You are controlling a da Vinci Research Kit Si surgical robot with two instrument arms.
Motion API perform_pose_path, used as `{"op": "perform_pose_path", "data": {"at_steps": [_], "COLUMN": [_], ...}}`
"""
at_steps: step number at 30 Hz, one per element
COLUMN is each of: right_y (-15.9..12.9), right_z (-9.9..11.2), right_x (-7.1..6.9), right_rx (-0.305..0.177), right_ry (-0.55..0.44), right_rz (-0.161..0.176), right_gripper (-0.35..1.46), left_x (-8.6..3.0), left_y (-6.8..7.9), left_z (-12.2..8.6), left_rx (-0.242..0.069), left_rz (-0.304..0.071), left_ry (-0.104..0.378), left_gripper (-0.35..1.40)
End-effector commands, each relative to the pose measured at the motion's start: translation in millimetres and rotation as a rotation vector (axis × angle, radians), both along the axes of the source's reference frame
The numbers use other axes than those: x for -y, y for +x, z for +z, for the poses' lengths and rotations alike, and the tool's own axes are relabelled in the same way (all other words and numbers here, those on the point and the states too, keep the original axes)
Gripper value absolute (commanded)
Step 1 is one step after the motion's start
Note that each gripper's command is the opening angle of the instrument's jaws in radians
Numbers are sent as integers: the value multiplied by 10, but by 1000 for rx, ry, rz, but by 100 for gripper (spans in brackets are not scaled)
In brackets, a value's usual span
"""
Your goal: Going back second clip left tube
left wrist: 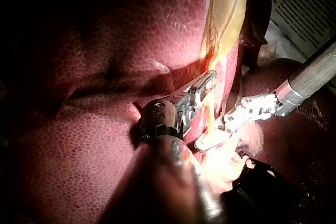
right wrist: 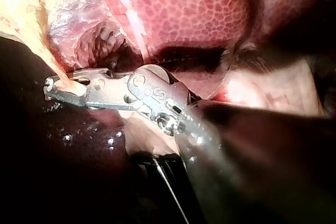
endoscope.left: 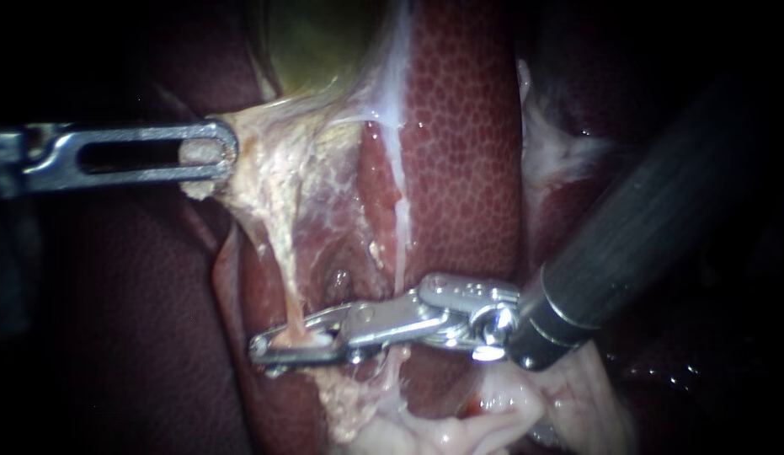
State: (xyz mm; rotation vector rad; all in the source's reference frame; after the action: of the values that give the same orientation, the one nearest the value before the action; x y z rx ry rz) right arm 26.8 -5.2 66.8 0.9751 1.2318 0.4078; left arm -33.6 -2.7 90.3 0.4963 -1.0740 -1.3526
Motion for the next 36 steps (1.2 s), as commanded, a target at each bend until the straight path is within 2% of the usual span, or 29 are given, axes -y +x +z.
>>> {"op": "perform_pose_path", "data": {"at_steps": [1, 14, 15, 16, 17, 18, 19, 20, 22, 26, 36], "right_y": [0, 2, 3, 5, 9, 10, 14, 15, 13, -2, -49], "right_z": [0, -5, -7, -10, -13, -15, -18, -20, -24, -30, -33], "right_x": [0, 1, 1, 0, -1, -3, -6, -9, -15, -26, -42], "right_rx": [0, -6, -7, -6, -13, -16, -18, -13, -23, -24, -34], "right_ry": [0, 2, 3, 10, -37, -61, -91, -104, -120, -134, -147], "right_rz": [0, -9, -9, -11, -1, 12, 44, 75, 99, 106, 103], "right_gripper": [-35, -35, -29, -1, 27, 41, 56, 59, 60, 60, 60], "left_x": [0, 0, 0, 0, 0, 0, 0, 0, 0, 1, 1], "left_y": [0, 0, 0, 0, 0, 0, 1, 0, 1, 2, 2], "left_z": [0, 1, 1, 1, 0, 0, 0, 0, 0, 0, 0], "left_rx": [1, 1, 1, 1, 1, 1, 1, 1, 0, 1, 1], "left_rz": [0, 1, 1, 1, 1, 1, 1, 1, 0, 1, 1], "left_ry": [0, 0, 0, 0, 0, 0, 0, 0, 0, 0, 0], "left_gripper": [-35, -35, -35, -35, -35, -35, -35, -35, -35, -35, -35]}}
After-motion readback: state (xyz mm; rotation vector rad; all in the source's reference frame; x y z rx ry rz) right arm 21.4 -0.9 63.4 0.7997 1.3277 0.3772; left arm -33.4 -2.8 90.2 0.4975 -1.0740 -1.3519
